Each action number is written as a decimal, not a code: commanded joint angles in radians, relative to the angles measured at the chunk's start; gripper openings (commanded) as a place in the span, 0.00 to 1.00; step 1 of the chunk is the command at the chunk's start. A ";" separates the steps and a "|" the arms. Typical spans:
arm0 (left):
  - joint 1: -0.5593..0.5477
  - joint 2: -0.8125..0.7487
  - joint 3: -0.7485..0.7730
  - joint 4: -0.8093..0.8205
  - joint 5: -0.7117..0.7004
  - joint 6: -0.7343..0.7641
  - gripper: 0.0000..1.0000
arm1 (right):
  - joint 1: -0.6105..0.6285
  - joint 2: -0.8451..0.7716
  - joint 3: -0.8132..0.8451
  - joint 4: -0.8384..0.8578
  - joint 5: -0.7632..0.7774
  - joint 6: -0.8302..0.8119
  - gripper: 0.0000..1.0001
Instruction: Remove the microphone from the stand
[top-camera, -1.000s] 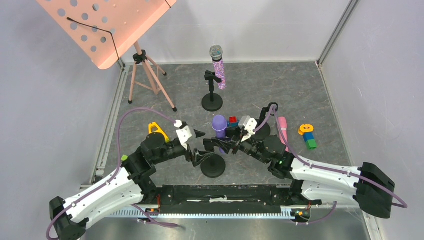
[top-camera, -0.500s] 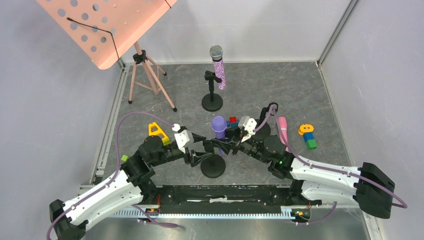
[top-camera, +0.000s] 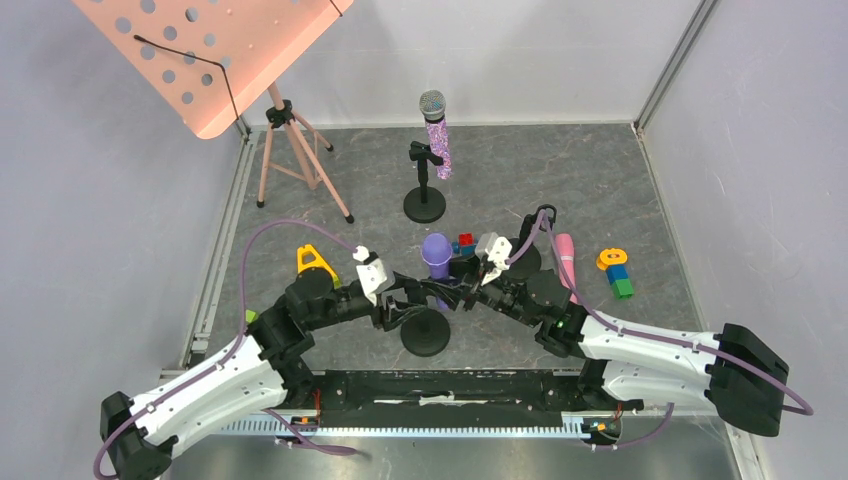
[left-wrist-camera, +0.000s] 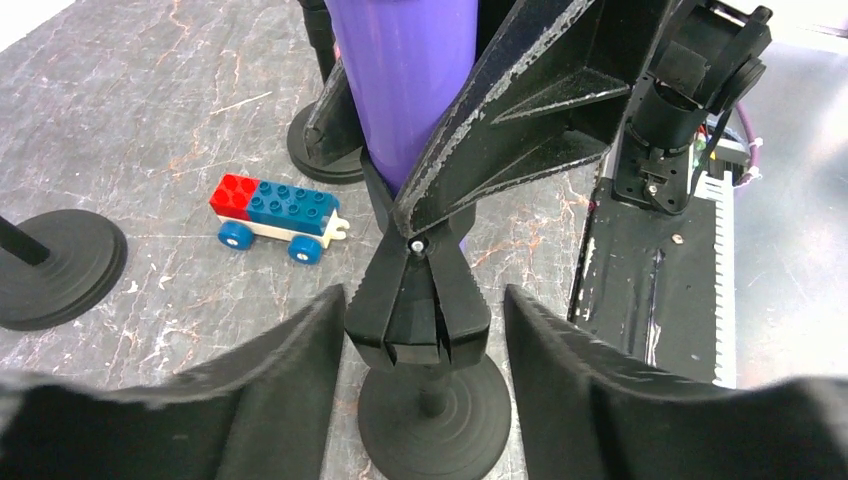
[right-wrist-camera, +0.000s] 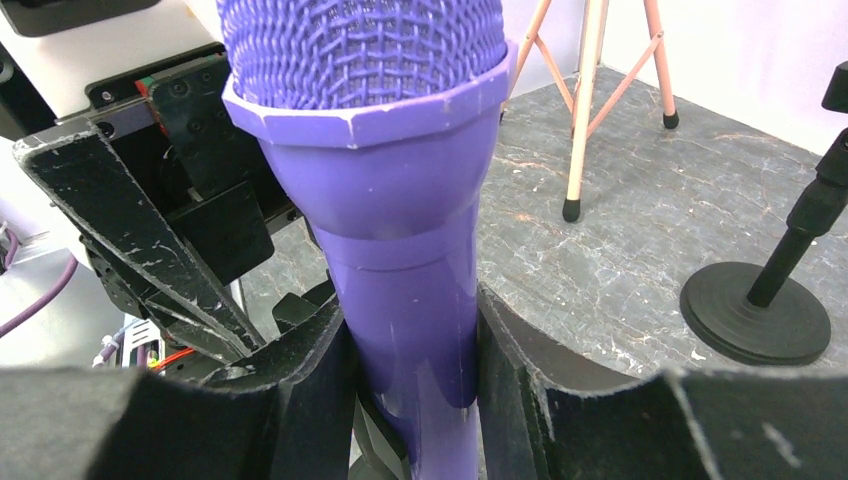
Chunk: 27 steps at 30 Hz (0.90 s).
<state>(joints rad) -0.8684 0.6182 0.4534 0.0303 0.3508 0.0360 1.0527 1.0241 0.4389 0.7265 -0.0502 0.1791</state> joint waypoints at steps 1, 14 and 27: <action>-0.004 -0.032 0.036 0.004 0.020 0.007 0.58 | -0.003 0.022 0.003 -0.061 0.014 0.000 0.39; -0.004 -0.095 0.046 -0.064 -0.007 0.008 0.50 | -0.003 0.024 0.006 -0.077 0.029 -0.001 0.39; -0.004 -0.061 0.039 -0.041 -0.001 0.006 0.02 | -0.003 -0.007 -0.007 -0.076 0.044 -0.003 0.42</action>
<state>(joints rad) -0.8707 0.5514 0.4610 -0.0460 0.3305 0.0196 1.0603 1.0260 0.4397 0.7273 -0.0654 0.1814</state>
